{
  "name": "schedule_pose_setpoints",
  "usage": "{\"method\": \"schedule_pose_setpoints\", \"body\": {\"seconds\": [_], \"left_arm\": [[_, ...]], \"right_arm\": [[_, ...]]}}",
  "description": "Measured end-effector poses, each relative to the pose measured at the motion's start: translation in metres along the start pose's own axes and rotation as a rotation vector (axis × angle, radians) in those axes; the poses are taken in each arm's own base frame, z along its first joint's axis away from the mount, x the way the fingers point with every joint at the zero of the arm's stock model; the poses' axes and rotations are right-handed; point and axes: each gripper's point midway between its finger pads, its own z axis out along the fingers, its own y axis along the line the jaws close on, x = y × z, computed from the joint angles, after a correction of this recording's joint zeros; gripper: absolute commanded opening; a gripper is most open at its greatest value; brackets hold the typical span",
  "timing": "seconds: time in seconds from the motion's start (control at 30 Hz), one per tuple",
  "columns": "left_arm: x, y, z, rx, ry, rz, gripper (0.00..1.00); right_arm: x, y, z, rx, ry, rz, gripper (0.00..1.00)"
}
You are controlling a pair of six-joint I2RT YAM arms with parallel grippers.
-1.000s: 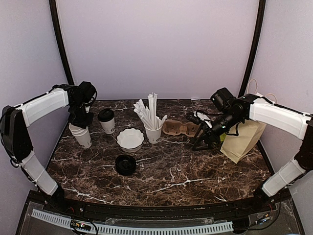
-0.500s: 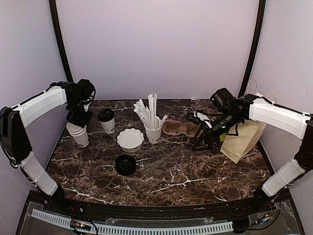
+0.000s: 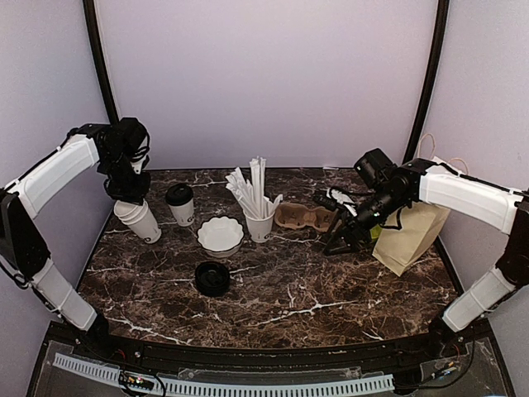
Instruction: Pack the takeout coffee
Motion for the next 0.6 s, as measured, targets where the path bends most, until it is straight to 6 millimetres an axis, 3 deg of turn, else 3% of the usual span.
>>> {"method": "schedule_pose_setpoints", "body": {"seconds": [0.13,0.27,0.3,0.43,0.6], "left_arm": [[0.0,0.002,-0.005,-0.054,0.03,-0.023,0.0],[-0.004,-0.006,0.003,-0.007,0.034,-0.04,0.0],[-0.002,0.003,0.003,-0.058,0.052,-0.046,0.0],[-0.005,0.011,0.002,-0.077,0.055,-0.07,0.0],[-0.004,0.013,-0.002,-0.096,0.067,-0.073,0.0]], "right_arm": [[-0.002,0.001,0.0,-0.004,-0.002,-0.006,0.67],[-0.003,0.003,0.001,-0.01,-0.004,-0.009,0.67],[-0.003,0.003,0.001,-0.01,-0.004,-0.009,0.67],[-0.003,0.004,0.001,-0.014,-0.005,-0.01,0.67],[-0.004,0.006,0.002,-0.02,-0.004,-0.014,0.67]]}}
